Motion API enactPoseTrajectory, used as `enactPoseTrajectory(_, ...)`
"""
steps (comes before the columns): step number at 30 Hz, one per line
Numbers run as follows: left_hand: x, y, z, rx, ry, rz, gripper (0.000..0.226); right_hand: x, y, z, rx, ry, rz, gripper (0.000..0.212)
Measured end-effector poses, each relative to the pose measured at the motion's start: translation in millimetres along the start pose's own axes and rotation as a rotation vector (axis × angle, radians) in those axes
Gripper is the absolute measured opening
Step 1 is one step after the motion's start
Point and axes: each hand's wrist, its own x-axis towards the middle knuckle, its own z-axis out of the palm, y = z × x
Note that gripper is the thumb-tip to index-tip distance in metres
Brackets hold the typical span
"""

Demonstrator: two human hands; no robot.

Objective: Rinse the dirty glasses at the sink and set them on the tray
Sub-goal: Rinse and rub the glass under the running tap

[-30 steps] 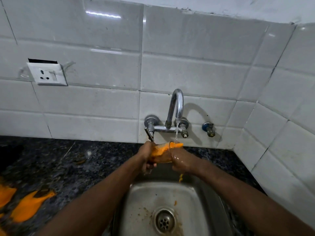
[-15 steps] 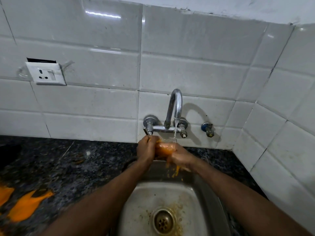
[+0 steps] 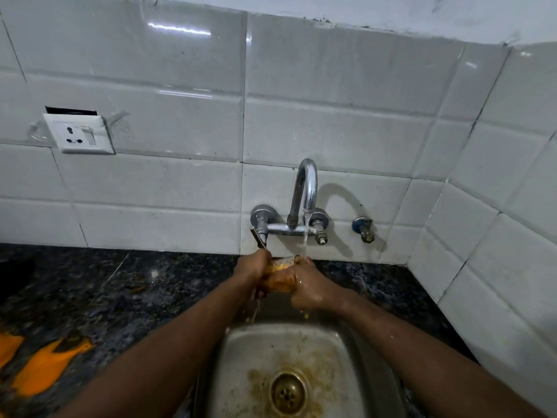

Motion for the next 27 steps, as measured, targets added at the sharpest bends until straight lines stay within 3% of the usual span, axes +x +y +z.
enactPoseTrajectory(2,-2,5,2,-0.058,-0.021,-0.039,0.025,0,-10,-2,0.058,0.22,0.055,0.046)
enactPoseTrajectory(4,-8,5,2,-0.104,-0.08,0.018,0.028,1,-16,-3,0.257,0.29,0.166,0.038)
enactPoseTrajectory(8,-7,-5,3,-0.072,-0.066,0.516,0.016,1,-17,-10,0.765,0.16,0.346,0.032)
enactPoseTrajectory(9,-6,-5,4,-0.03,-0.01,0.532,0.017,0,-18,-14,0.735,0.115,0.307,0.036)
enactPoseTrajectory(11,-6,0,5,-0.024,0.064,0.333,0.026,-1,-14,-21,0.458,0.036,0.103,0.052)
enactPoseTrajectory(13,-11,3,1,-0.031,-0.01,0.123,0.03,-2,-6,-23,0.06,-0.058,0.016,0.063)
enactPoseTrajectory(14,-10,2,0,-0.007,-0.045,0.123,0.032,-2,1,-21,-0.044,-0.079,0.036,0.064)
enactPoseTrajectory(16,-7,-1,0,-0.054,-0.063,0.27,0.036,0,8,-11,0.129,-0.068,0.146,0.054)
enactPoseTrajectory(19,-12,-4,4,-0.073,0.007,0.498,0.024,-1,0,-16,0.363,-0.036,0.18,0.048)
enactPoseTrajectory(21,-12,0,4,-0.008,0.037,0.317,0.025,-1,-4,-19,0.374,-0.113,0.17,0.05)
enactPoseTrajectory(23,-16,3,0,0.023,-0.061,0.088,0.029,-3,-3,-18,0.163,-0.12,0.088,0.046)
enactPoseTrajectory(24,-14,2,-1,0.016,-0.085,0.097,0.031,-3,1,-15,0.088,-0.091,0.1,0.042)
enactPoseTrajectory(27,-15,-1,4,-0.101,0.025,0.439,0.026,0,-4,-15,0.315,0.009,0.196,0.036)
